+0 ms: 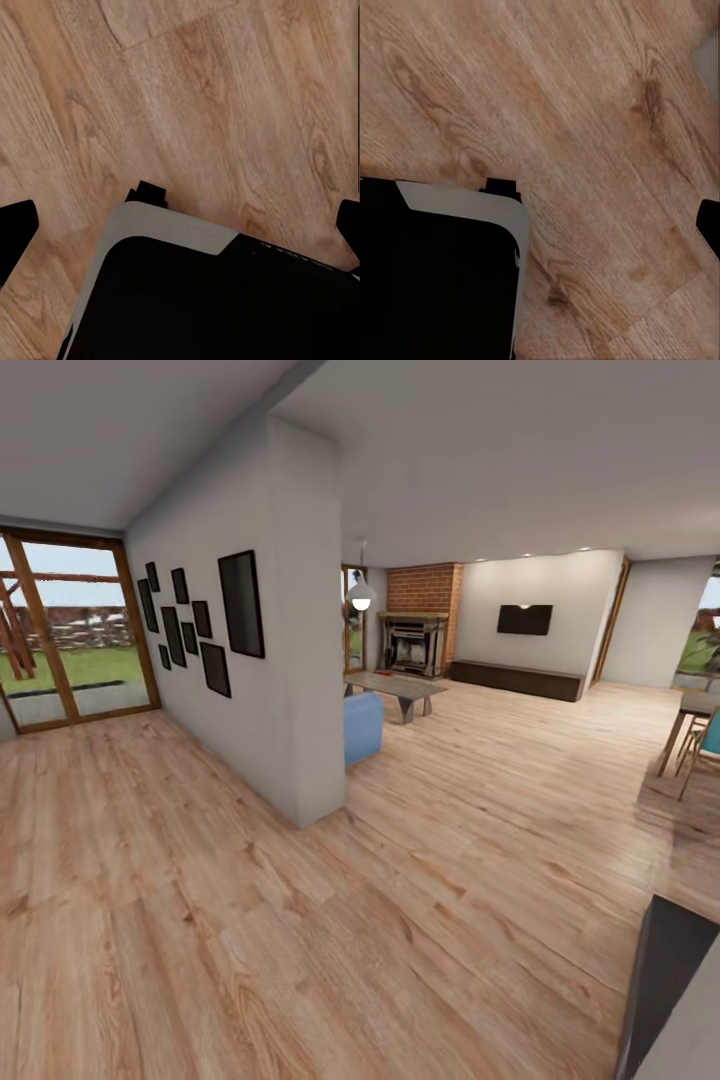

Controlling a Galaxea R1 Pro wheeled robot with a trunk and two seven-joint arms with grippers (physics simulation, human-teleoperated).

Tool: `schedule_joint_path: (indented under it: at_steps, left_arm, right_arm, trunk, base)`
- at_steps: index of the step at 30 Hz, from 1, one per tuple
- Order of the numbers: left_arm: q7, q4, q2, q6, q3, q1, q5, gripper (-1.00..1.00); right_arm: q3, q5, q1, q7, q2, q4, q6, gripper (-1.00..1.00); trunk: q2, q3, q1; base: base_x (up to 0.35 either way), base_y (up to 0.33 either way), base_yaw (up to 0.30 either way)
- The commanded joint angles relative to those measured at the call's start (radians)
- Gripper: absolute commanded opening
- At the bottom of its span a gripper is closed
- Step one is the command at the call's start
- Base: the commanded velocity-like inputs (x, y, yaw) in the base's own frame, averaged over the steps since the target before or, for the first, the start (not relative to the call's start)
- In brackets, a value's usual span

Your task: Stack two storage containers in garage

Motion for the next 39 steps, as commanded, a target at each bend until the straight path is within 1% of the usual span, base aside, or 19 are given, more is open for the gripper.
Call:
schedule_joint_path:
  at_steps: [1,6,10,21,24,30,35,39]
  left_arm:
    - [0.000,0.000,-0.001,-0.001,-0.002,-0.001,0.006,1.00]
    - [0.000,0.000,-0.001,-0.001,-0.003,-0.001,0.006,1.00]
    - [0.000,0.000,-0.001,-0.002,-0.003,-0.001,0.006,1.00]
    - [0.000,0.000,-0.001,-0.002,-0.004,-0.001,0.005,1.00]
    - [0.000,0.000,-0.001,-0.002,-0.004,-0.001,0.005,1.00]
    - [0.000,0.001,-0.002,-0.002,-0.003,-0.001,0.005,1.00]
    - [0.000,0.001,-0.003,-0.001,-0.003,-0.001,0.005,1.00]
    - [0.000,0.000,-0.002,0.000,-0.003,-0.001,0.005,1.00]
  right_arm:
    - [0.008,-0.011,-0.001,-0.001,0.000,0.003,-0.006,1.00]
    - [0.007,-0.014,-0.001,0.000,0.001,0.004,-0.005,1.00]
    - [0.003,-0.015,-0.001,0.000,0.011,0.004,-0.005,1.00]
    - [0.002,-0.015,-0.001,0.005,0.019,0.003,0.003,1.00]
    - [0.001,-0.015,-0.001,0.005,0.019,0.003,0.005,1.00]
    - [-0.001,-0.014,-0.001,0.012,0.009,0.003,0.003,1.00]
    - [0.001,-0.014,-0.001,0.014,0.007,0.003,0.000,1.00]
    - [0.001,-0.014,-0.001,0.014,0.008,0.003,-0.002,1.00]
  trunk:
    - [-0.001,-0.001,0.001]
    - [-0.001,-0.001,0.001]
    - [-0.001,-0.001,0.001]
    - [-0.001,-0.001,0.001]
    - [-0.001,-0.001,0.001]
    - [-0.001,-0.001,0.001]
    - [-0.001,-0.001,0.001]
    - [-0.001,-0.002,0.001]
  base:
    - [0.322,0.000,0.000]
    - [0.322,0.000,0.000]
    - [0.322,0.000,0.000]
    - [0.322,0.000,0.000]
    - [0.322,0.000,0.000]
    - [0.322,0.000,0.000]
    - [0.322,0.000,-0.008]
    - [0.322,0.000,-0.187]
